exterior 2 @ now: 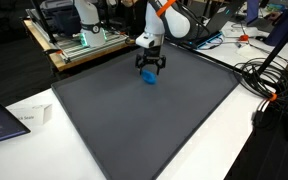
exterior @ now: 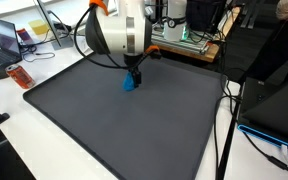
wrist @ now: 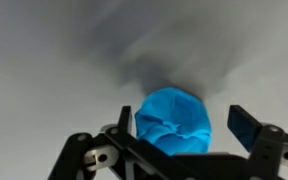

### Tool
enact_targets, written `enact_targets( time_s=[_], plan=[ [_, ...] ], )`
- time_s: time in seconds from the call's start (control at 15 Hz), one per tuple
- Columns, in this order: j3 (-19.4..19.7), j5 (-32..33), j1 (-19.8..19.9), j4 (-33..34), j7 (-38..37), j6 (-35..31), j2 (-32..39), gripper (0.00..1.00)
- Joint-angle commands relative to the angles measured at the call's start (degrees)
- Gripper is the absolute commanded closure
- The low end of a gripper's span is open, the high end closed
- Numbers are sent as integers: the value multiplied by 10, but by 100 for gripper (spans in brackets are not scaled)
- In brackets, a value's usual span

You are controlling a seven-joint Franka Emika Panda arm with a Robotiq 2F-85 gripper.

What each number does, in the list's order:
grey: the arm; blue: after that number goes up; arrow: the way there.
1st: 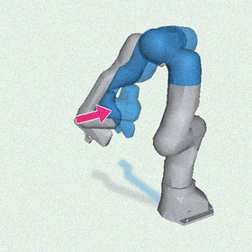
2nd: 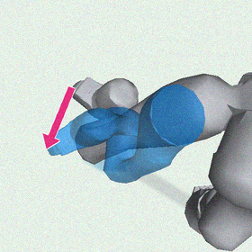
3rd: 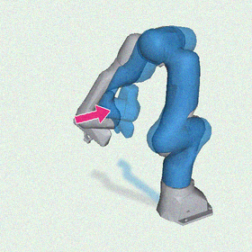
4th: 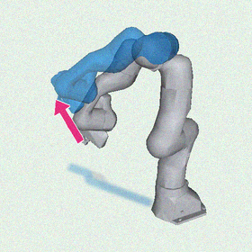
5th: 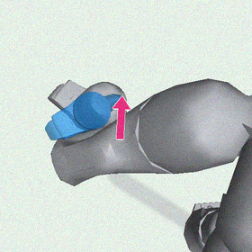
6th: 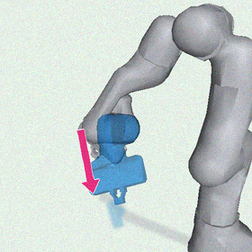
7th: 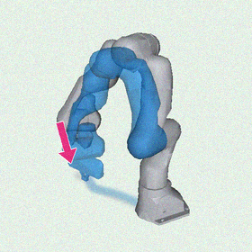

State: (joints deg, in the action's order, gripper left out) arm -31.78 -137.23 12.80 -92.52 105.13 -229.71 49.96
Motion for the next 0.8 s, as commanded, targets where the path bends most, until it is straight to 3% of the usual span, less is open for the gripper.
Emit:
enact_targets(
  time_s=[0.0,0.2,0.67,0.73],
  plan=[
    [8,-24,-2,27,19,-9,15,13],
    [11,-29,0,33,17,-8,21,48],
    [11,-46,1,38,18,-14,16,92],
    [12,-47,1,39,19,-14,16,92]
  ],
)
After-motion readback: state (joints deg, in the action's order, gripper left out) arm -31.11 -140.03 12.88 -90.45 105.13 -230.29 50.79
